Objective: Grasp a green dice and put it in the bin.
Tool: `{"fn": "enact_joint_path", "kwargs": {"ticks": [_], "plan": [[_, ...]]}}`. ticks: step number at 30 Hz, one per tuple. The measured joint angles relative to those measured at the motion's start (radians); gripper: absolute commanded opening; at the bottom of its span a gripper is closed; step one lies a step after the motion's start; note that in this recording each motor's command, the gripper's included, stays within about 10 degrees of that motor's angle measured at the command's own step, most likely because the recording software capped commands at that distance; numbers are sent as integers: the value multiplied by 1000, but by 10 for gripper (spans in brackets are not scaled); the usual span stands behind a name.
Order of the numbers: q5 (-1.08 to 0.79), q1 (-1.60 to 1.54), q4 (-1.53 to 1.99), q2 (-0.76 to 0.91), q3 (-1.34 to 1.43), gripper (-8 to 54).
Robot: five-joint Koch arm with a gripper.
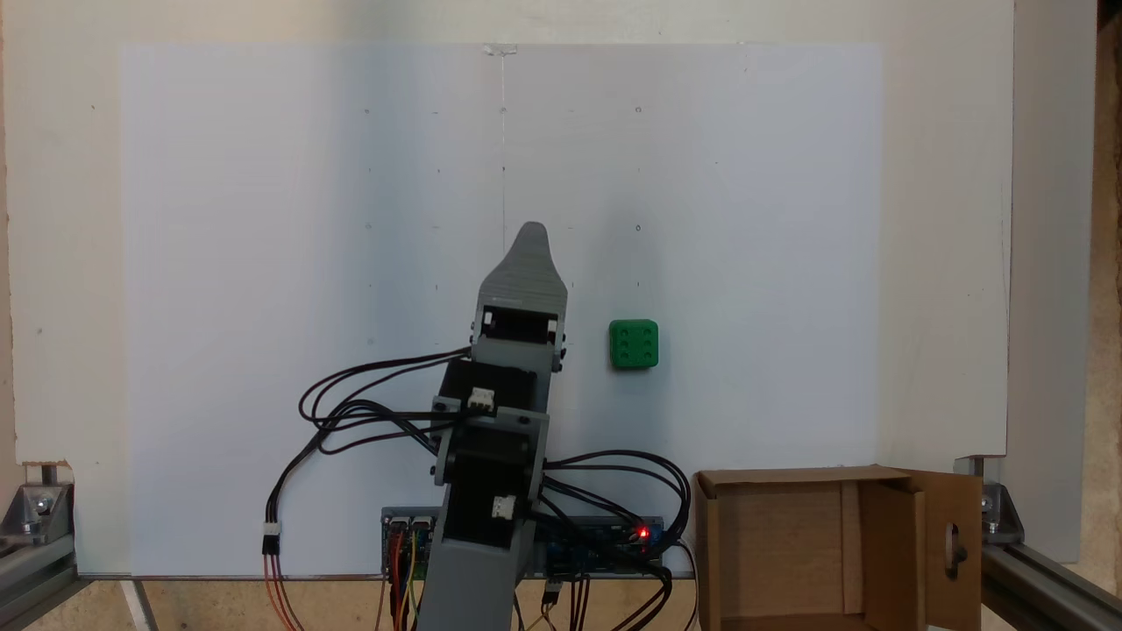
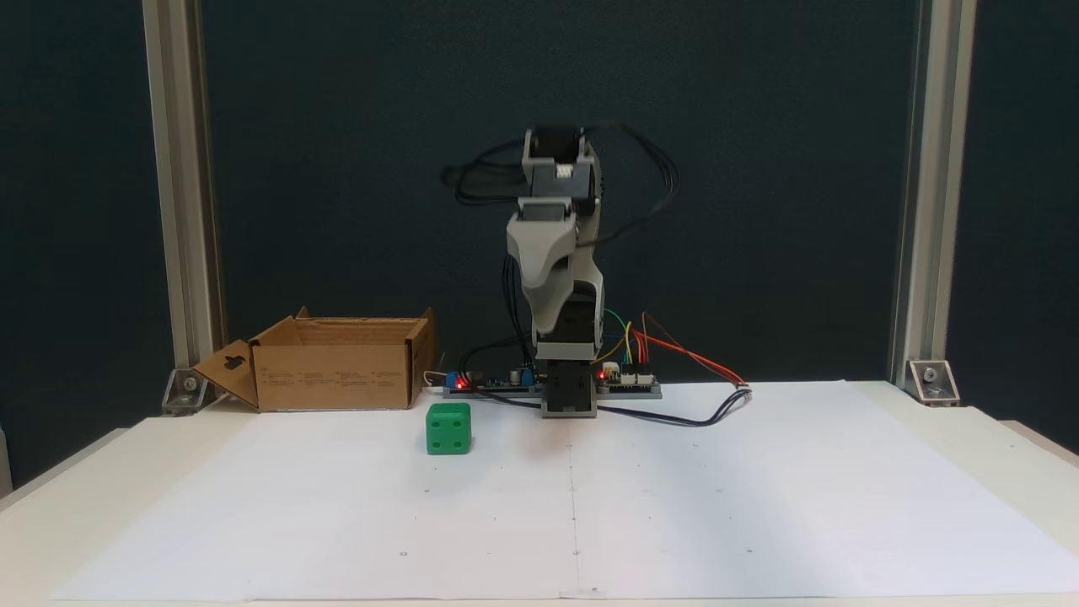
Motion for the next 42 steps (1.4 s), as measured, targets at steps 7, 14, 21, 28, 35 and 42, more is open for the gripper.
{"fn": "enact_joint_path", "kwargs": {"ticks": [7,14,21,28,35,42], "plan": [[3,167,399,-64,-83,454],[-146,342,551,-83,-84,468],[-407,436,552,-129,-169,472],[-518,545,552,-166,-209,477],[-641,666,552,-232,-227,479],[-793,764,552,-322,-227,480]]}}
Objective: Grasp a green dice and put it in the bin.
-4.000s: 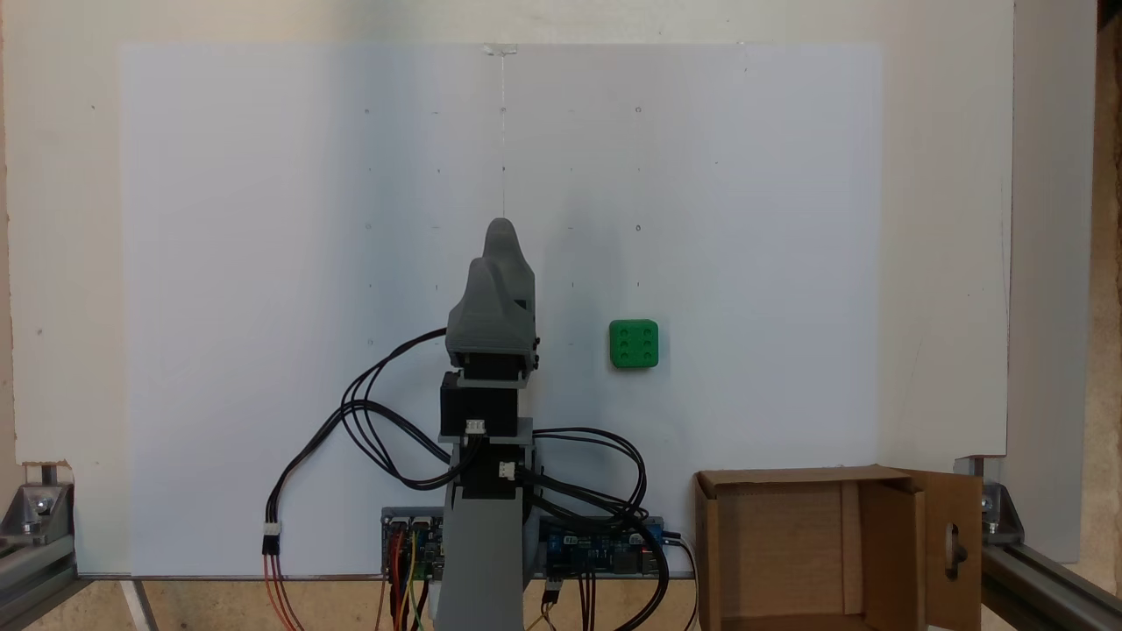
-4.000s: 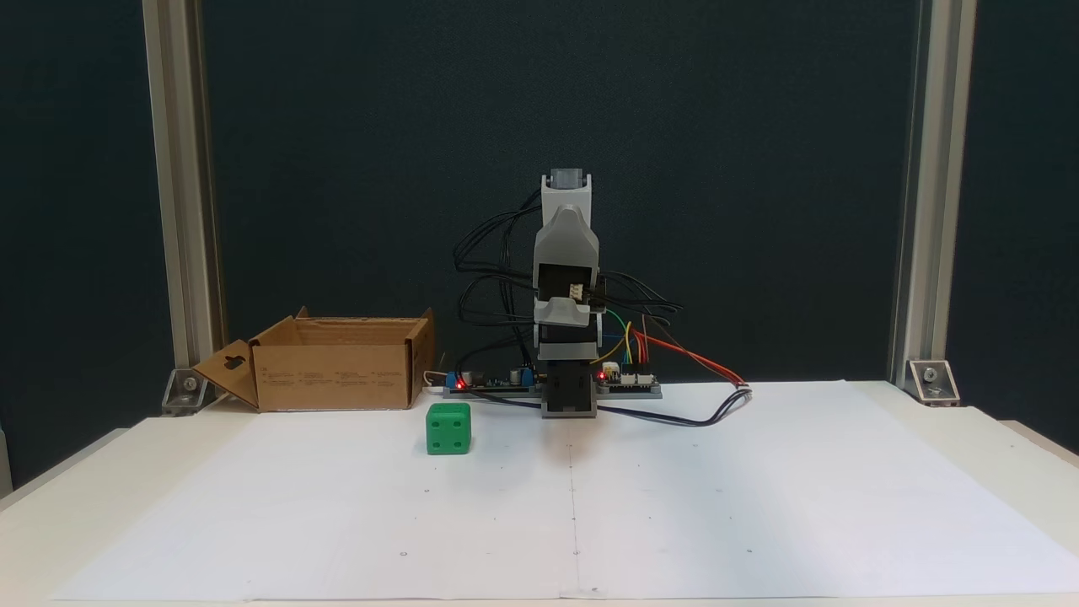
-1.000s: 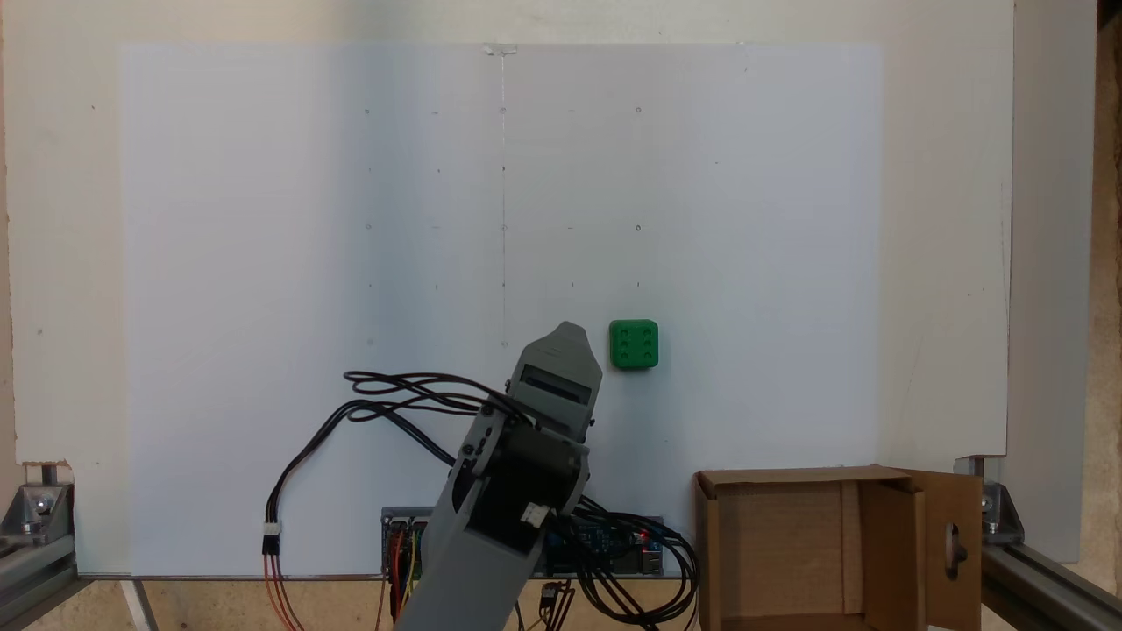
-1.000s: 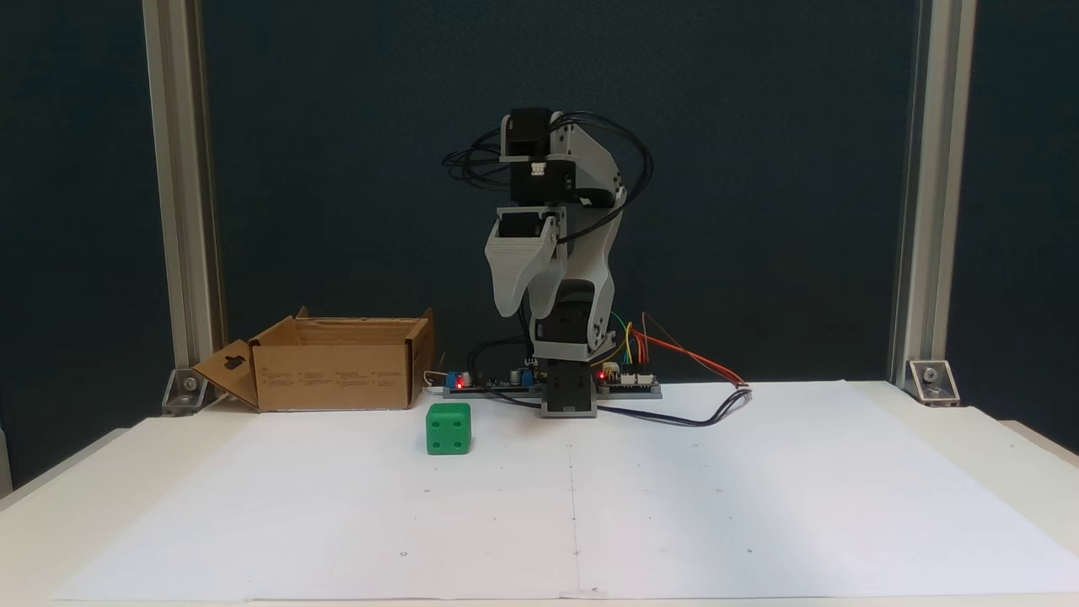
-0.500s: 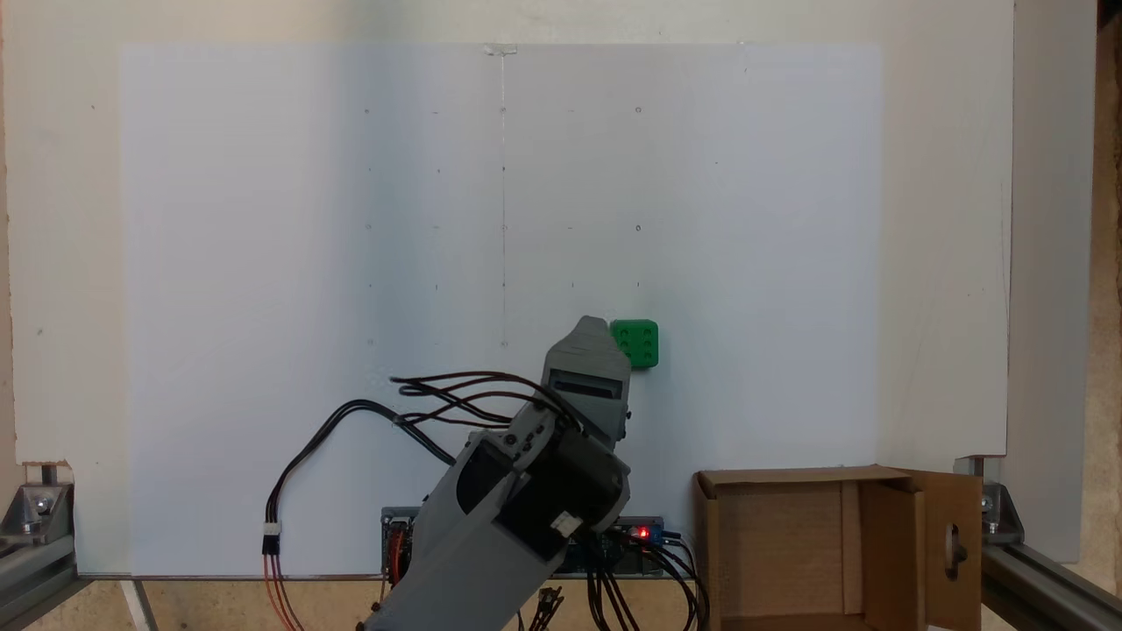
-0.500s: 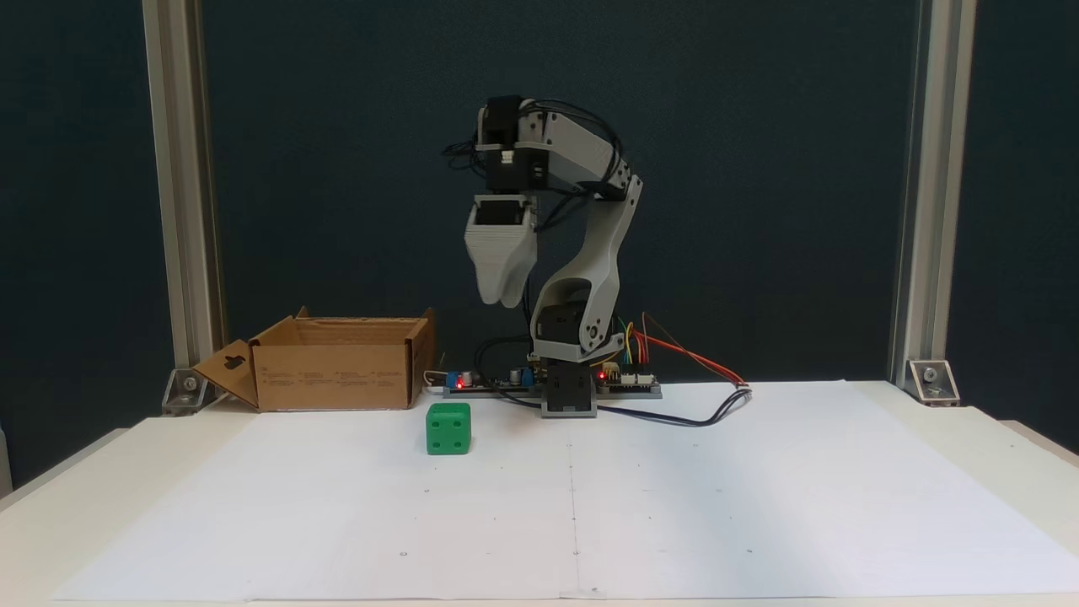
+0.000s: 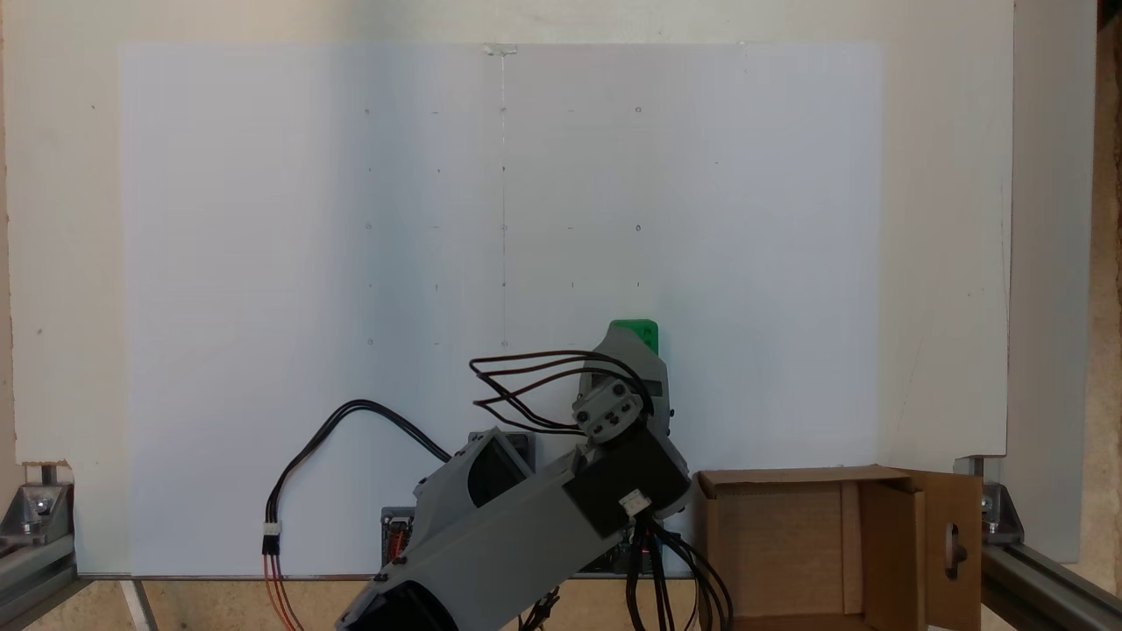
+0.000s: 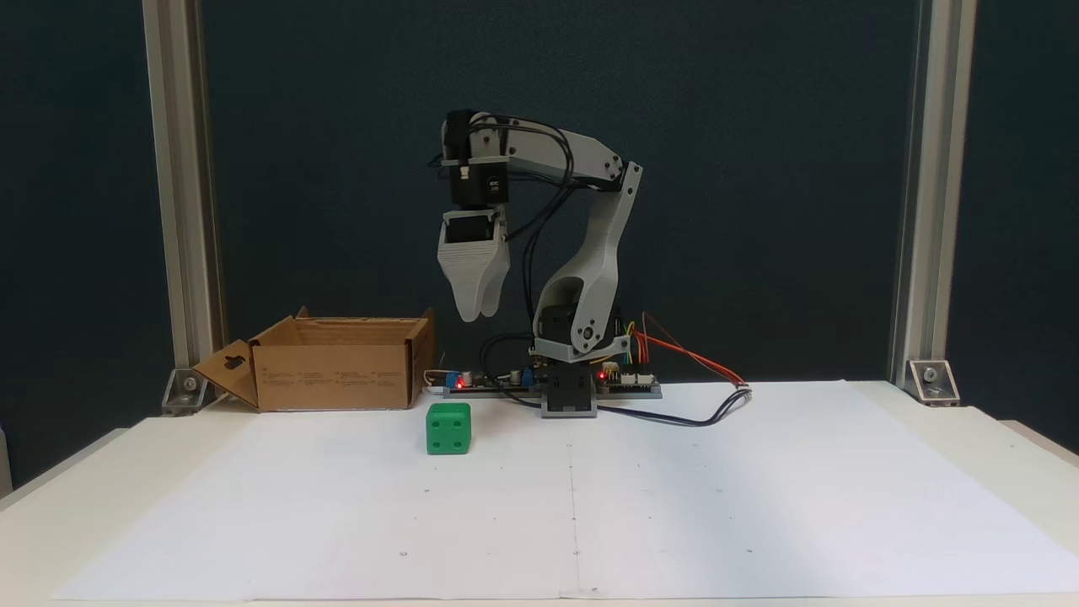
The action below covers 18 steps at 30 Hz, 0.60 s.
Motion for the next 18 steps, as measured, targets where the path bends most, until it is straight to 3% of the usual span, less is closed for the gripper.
{"fn": "enact_joint_path", "kwargs": {"ticks": [18], "plan": [[-117,80,-46,-52,0,480]]}}
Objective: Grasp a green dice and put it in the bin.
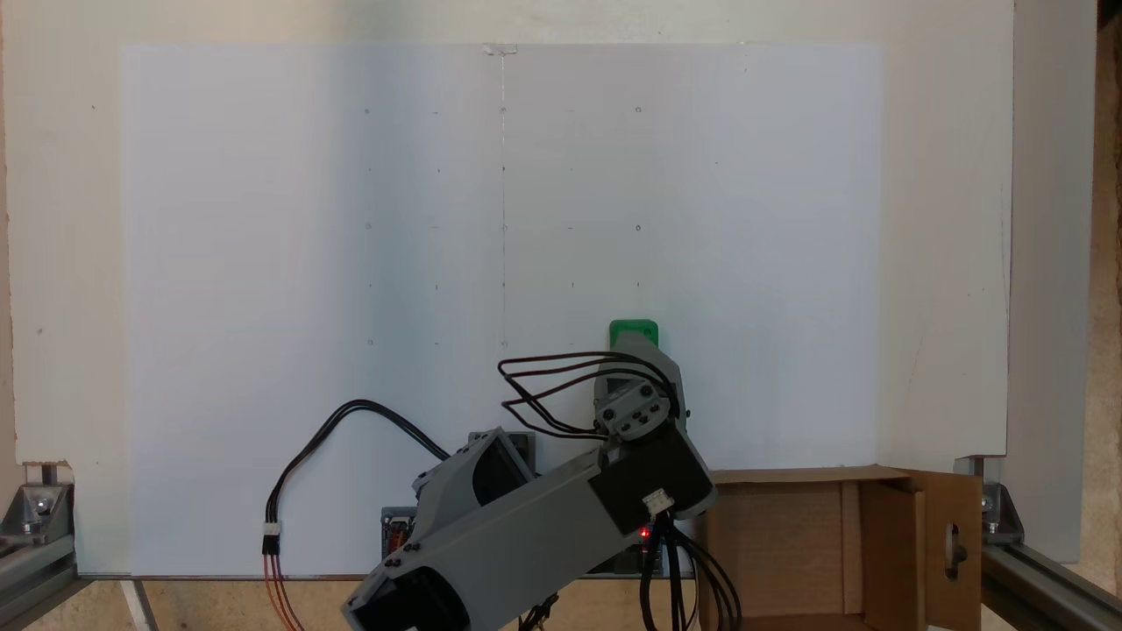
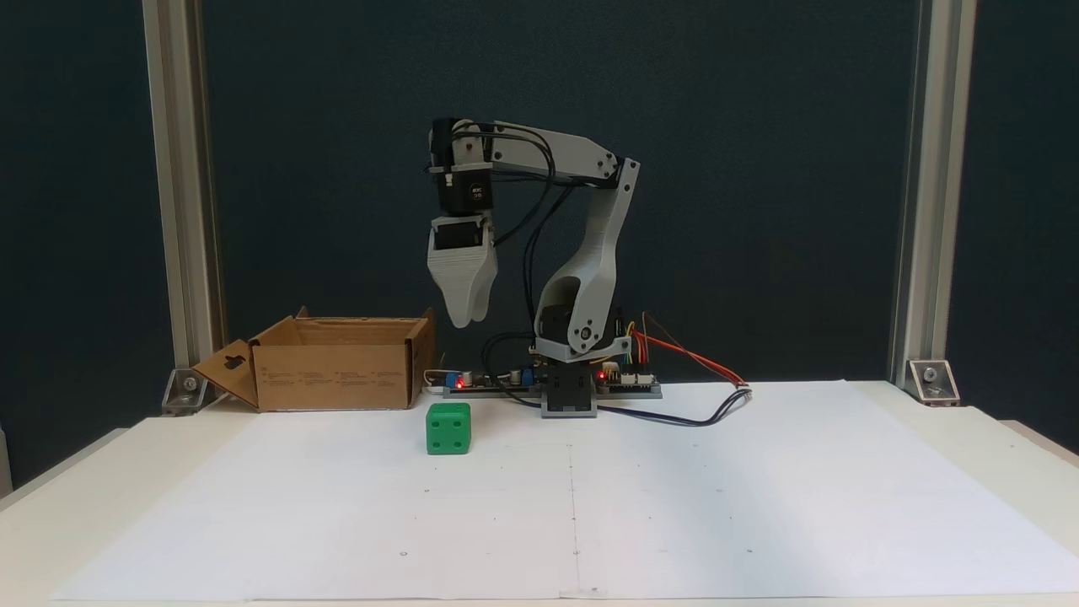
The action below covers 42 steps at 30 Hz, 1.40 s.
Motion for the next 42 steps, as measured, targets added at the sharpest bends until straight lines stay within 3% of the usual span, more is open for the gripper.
{"fn": "enact_joint_path", "kwargs": {"ticks": [42], "plan": [[35,-83,-241,23,155,468]]}}
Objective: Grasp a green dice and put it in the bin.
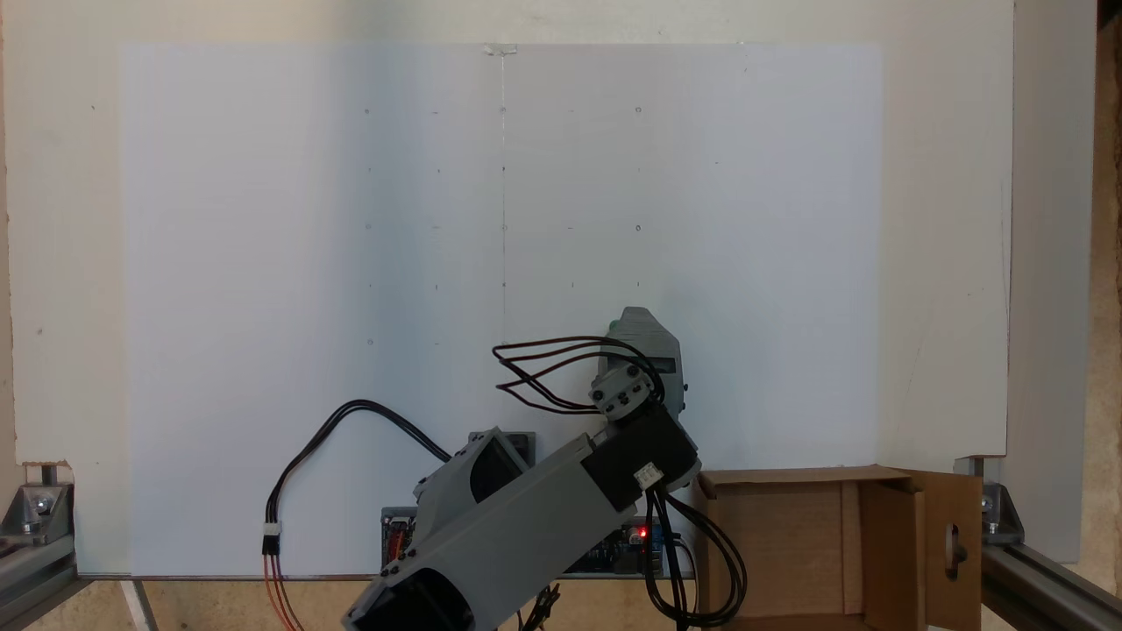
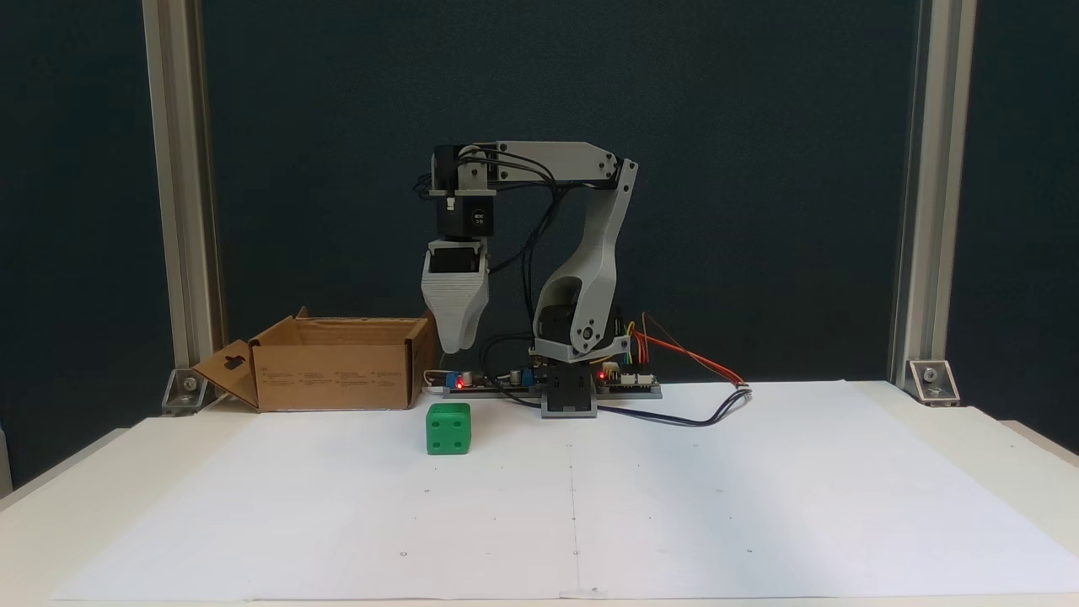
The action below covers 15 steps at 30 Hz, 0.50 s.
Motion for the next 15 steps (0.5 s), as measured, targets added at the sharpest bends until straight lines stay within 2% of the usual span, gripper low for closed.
{"fn": "enact_joint_path", "kwargs": {"ticks": [15], "plan": [[21,-75,-34,-8,8,467]]}}
